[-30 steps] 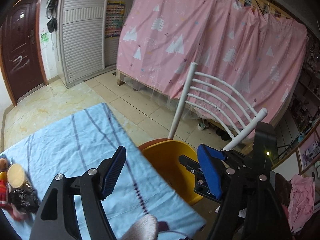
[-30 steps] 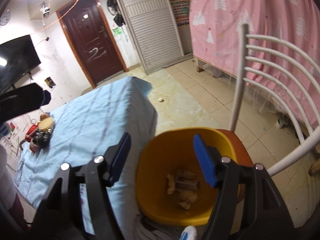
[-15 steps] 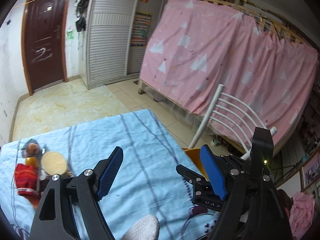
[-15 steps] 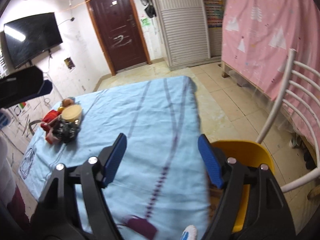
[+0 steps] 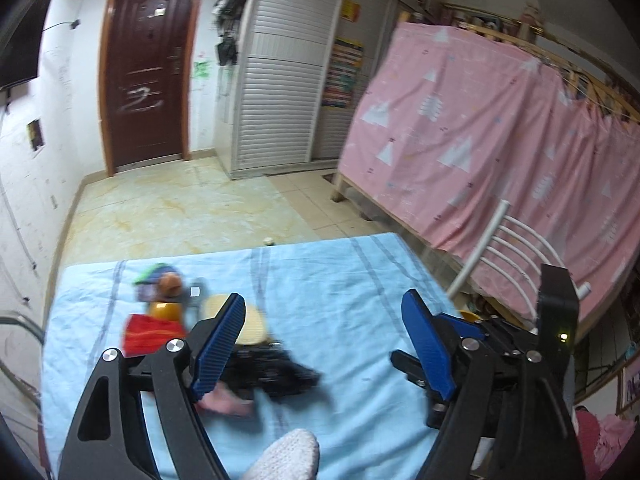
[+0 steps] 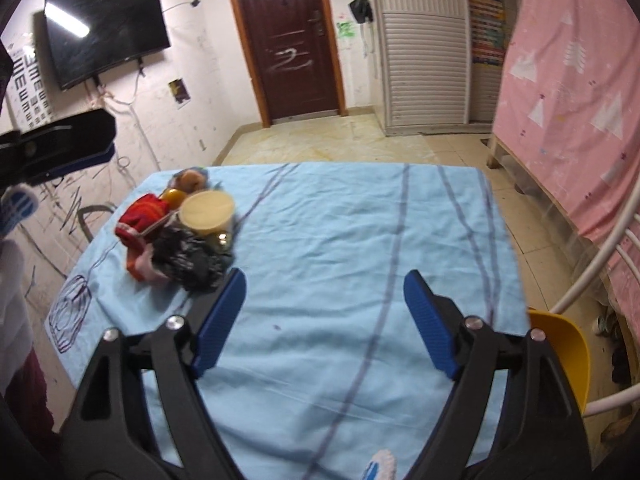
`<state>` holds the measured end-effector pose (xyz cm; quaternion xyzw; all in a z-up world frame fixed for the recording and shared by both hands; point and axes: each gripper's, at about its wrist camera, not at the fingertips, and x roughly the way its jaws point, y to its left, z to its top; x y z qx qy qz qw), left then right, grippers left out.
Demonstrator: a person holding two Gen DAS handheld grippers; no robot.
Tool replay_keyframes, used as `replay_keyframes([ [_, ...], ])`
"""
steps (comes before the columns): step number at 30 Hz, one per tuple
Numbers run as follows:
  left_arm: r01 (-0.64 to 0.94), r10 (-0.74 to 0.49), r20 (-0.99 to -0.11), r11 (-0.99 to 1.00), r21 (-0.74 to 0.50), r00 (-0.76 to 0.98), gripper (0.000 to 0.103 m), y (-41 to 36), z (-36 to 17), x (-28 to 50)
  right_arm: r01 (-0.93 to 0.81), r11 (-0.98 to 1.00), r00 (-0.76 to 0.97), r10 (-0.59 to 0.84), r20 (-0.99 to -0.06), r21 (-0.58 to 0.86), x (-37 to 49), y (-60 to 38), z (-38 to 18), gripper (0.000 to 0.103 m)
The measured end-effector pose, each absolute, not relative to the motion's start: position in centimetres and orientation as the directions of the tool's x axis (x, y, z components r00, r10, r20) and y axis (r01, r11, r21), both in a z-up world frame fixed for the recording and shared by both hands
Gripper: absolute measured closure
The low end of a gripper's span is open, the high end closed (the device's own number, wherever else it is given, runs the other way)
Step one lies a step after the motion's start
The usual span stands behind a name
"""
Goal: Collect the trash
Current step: 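Move both grippers back over the pile on the bed, then grasp the red knit sock with the left gripper while the right grasps the black bag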
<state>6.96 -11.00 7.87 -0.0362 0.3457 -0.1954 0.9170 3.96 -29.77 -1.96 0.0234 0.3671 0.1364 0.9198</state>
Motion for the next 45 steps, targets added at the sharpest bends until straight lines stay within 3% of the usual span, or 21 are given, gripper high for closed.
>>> replay_keyframes([
  [20, 0.152, -0.238, -0.689, 0.971, -0.184, 0.685, 0.032, -0.5, 3.3, 10.0, -0.392, 0.908, 0.595, 0.374, -0.711, 0.149, 6.2, -21.6, -3.4, 0.013],
  [37, 0.152, -0.192, -0.757, 0.981, -0.124, 0.624, 0.032, -1.5, -1.9, 12.7, -0.419, 0.896, 0.543, 0.378, -0.749, 0.148, 8.1, -19.4, -5.4, 0.013],
  [38, 0.159, -0.196, -0.759, 0.979, -0.123, 0.620, 0.034, -1.7, -2.1, 12.6, -0.415, 0.898, 0.545, 0.372, -0.752, 0.143, 8.2, -19.4, -5.5, 0.013],
  [40, 0.175, -0.199, -0.769, 0.978, -0.115, 0.608, 0.053, -2.2, -2.6, 12.5, -0.409, 0.903, 0.549, 0.361, -0.754, 0.135, 8.4, -19.4, -5.6, 0.013],
  [41, 0.174, -0.192, -0.769, 0.979, -0.106, 0.610, 0.056, -2.3, -2.7, 12.5, -0.406, 0.904, 0.551, 0.357, -0.754, 0.131, 8.4, -19.4, -5.7, 0.013],
  [43, 0.180, -0.182, -0.767, 0.980, -0.089, 0.616, 0.071, -2.5, -2.7, 12.2, -0.405, 0.905, 0.555, 0.354, -0.753, 0.127, 8.4, -19.3, -5.6, 0.013],
  [45, 0.182, -0.180, -0.761, 0.980, -0.083, 0.624, 0.078, -2.6, -2.5, 11.8, -0.411, 0.904, 0.558, 0.349, -0.753, 0.115, 8.3, -19.2, -5.6, 0.020],
])
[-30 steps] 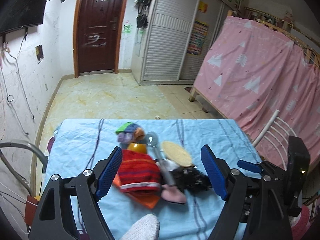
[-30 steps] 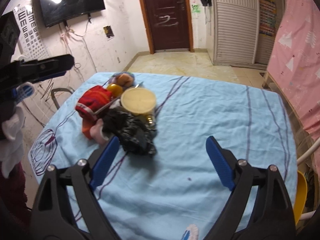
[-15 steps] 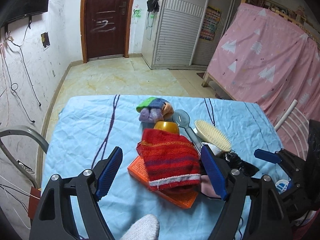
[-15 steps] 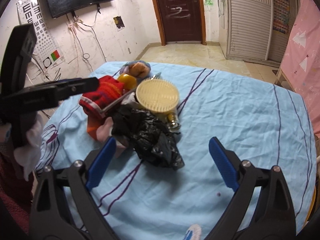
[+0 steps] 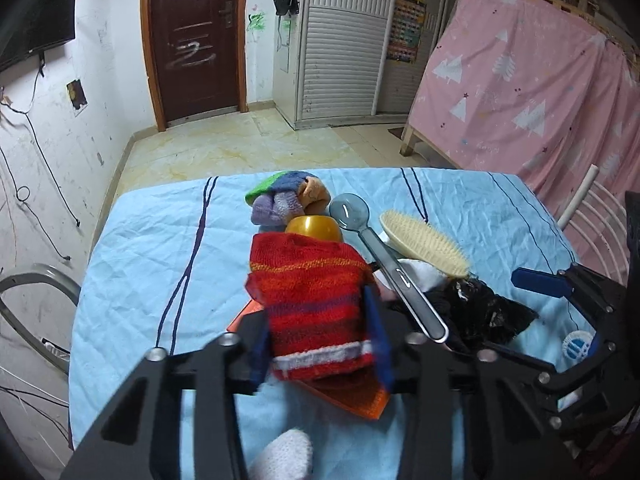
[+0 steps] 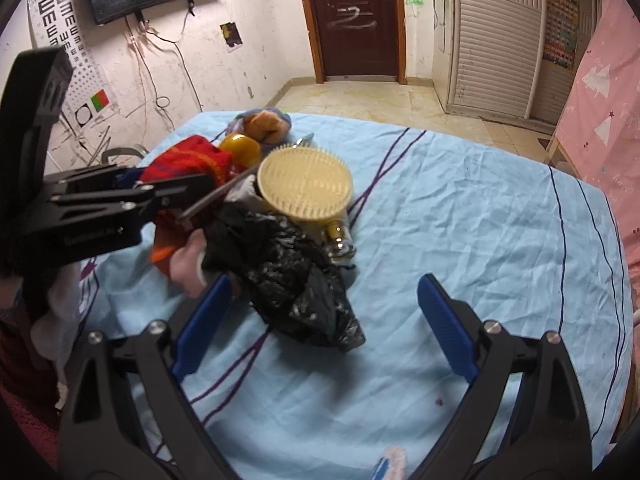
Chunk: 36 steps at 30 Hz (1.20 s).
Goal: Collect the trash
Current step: 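Grasp the red knit sock with the left gripper while the right grasps the black bag, then carry the red sock and black bag to the yellow bucket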
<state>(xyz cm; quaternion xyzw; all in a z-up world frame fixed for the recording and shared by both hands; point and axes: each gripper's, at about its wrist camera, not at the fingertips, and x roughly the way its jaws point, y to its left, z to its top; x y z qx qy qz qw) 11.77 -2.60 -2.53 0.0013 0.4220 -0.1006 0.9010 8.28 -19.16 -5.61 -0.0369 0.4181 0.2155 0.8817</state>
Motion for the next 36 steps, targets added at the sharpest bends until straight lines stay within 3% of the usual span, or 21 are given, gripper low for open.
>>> replay_keyframes([
  [3, 0.188, -0.190, -0.744, 0.978, -0.089, 0.640, 0.086, -2.4, -2.0, 11.1, -0.429, 0.897, 0.553, 0.355, -0.754, 0.107, 8.0, -18.6, -5.6, 0.036],
  [5, 0.189, -0.197, -0.734, 0.977, -0.096, 0.650, 0.087, -2.2, -1.6, 10.6, -0.442, 0.892, 0.549, 0.355, -0.757, 0.098, 7.9, -18.3, -5.7, 0.046],
  [7, 0.187, -0.198, -0.724, 0.978, -0.096, 0.660, 0.087, -2.1, -1.1, 10.1, -0.452, 0.887, 0.542, 0.354, -0.762, 0.091, 7.8, -18.0, -5.8, 0.068],
  [9, 0.186, -0.199, -0.719, 0.978, -0.098, 0.666, 0.087, -2.0, -0.7, 9.8, -0.451, 0.889, 0.551, 0.350, -0.758, 0.083, 7.5, -17.8, -5.7, 0.075],
  [23, 0.180, -0.210, -0.671, 0.977, -0.115, 0.711, 0.087, -1.8, 2.7, 7.2, -0.414, 0.901, 0.605, 0.381, -0.699, 0.133, 4.9, -20.7, -3.2, 0.077],
  [36, 0.257, -0.255, -0.638, 0.962, -0.092, 0.727, 0.087, -7.4, 5.8, 4.9, -0.308, 0.931, 0.688, 0.361, -0.629, 0.198, 2.5, -28.3, -1.7, 0.077],
])
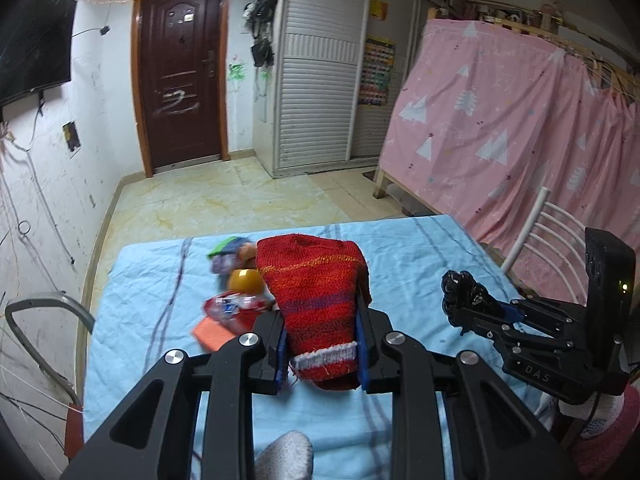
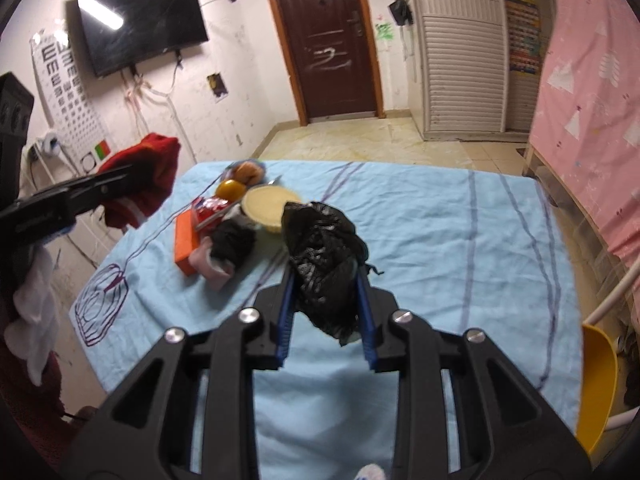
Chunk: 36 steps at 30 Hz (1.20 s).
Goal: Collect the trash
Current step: 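Carry the red sock and black bag to the yellow bucket, then open both grippers to drop the sock and black bag into the bucket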
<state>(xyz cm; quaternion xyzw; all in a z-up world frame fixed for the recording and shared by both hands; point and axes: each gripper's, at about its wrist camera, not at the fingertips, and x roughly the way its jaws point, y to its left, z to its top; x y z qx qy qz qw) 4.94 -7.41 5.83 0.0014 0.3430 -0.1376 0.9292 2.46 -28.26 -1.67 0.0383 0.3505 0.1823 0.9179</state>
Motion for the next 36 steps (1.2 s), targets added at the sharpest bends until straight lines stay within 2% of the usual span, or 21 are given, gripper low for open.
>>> replay_keyframes([
  [17, 0.450, -0.371, -0.642, 0.892, -0.044, 0.671, 0.087, -21.9, 7.2, 3.3, -0.069, 0.960, 0.794, 0.218, -0.567, 0.273, -1.6, -43.4, -1.7, 0.076],
  [30, 0.557, -0.426, -0.667, 0.831, -0.021, 0.611, 0.087, -31.7, 6.0, 2.9, 0.090, 0.958, 0.777, 0.103, -0.621, 0.273, -2.6, -51.2, -5.3, 0.076],
  [32, 0.567, -0.431, -0.673, 0.824, -0.022, 0.601, 0.087, -32.9, 5.8, 3.0, 0.118, 0.954, 0.764, 0.090, -0.638, 0.275, -2.2, -52.1, -6.3, 0.071],
  [34, 0.579, -0.438, -0.679, 0.815, -0.022, 0.589, 0.087, -34.0, 5.6, 3.0, 0.143, 0.950, 0.756, 0.078, -0.650, 0.279, -2.0, -52.7, -7.2, 0.047],
  [36, 0.593, -0.444, -0.686, 0.805, -0.024, 0.576, 0.087, -35.3, 5.2, 3.0, 0.157, 0.943, 0.756, 0.076, -0.650, 0.293, -1.9, -53.4, -7.7, 0.045],
])
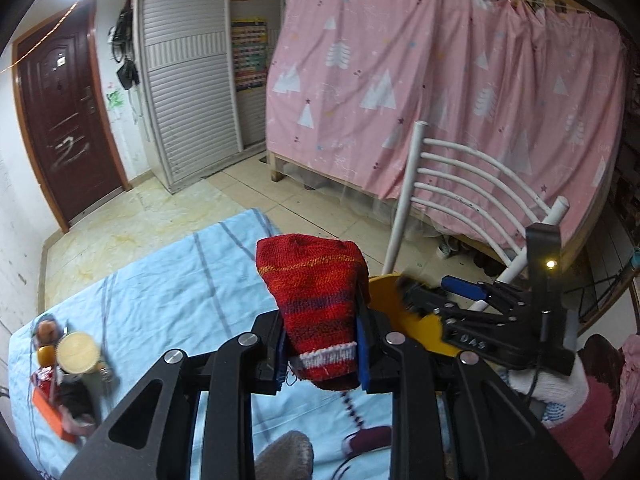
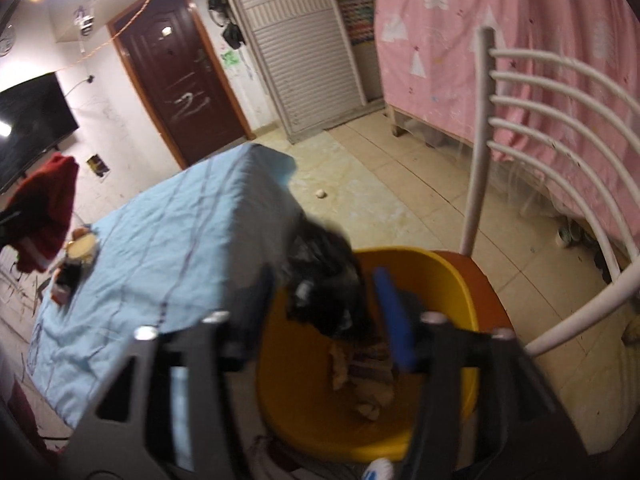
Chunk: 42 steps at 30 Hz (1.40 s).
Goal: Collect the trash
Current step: 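Open both grippers to drop the sock and black bag into the bucket, then move both grippers back over the remaining items on the bed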
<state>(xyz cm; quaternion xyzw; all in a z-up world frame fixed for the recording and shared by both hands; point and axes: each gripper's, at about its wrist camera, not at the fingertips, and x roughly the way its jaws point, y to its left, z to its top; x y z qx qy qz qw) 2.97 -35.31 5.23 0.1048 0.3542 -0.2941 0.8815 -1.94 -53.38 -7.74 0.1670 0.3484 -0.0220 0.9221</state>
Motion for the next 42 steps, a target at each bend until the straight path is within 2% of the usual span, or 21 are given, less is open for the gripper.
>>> replay_keyframes([
  [11, 0.666, -0.487, -0.745, 0.742, -0.077, 0.456, 0.087, -41.8, 2.4, 3.7, 0.260, 0.894, 0.789, 0.021, -0.614, 0.365, -3.8, -58.0, -7.7, 0.044],
  [16, 0.677, -0.489, -0.767, 0.730, -0.099, 0.416, 0.075, -43.7, 0.9, 3.9, 0.281, 0.883, 0.796, 0.005, -0.605, 0.377, -4.4, -58.8, -7.6, 0.041],
  [18, 0.684, -0.486, -0.772, 0.723, -0.092, 0.410, 0.064, -44.5, 0.5, 3.8, 0.282, 0.880, 0.799, 0.005, -0.601, 0.383, -4.6, -59.0, -7.5, 0.039],
  [20, 0.688, -0.484, -0.772, 0.720, -0.083, 0.413, 0.061, -44.7, 0.2, 3.5, 0.277, 0.877, 0.804, 0.012, -0.594, 0.394, -4.7, -59.0, -7.3, 0.039],
  [32, 0.639, -0.483, -0.753, 0.761, -0.110, 0.447, 0.059, -40.6, 1.4, 4.0, 0.218, 0.891, 0.814, 0.059, -0.578, 0.398, -4.2, -56.6, -6.1, 0.034],
  [42, 0.574, -0.494, -0.703, 0.805, -0.148, 0.512, 0.052, -34.3, 3.8, 4.2, 0.153, 0.920, 0.807, 0.095, -0.583, 0.362, -2.6, -52.3, -4.2, 0.028],
])
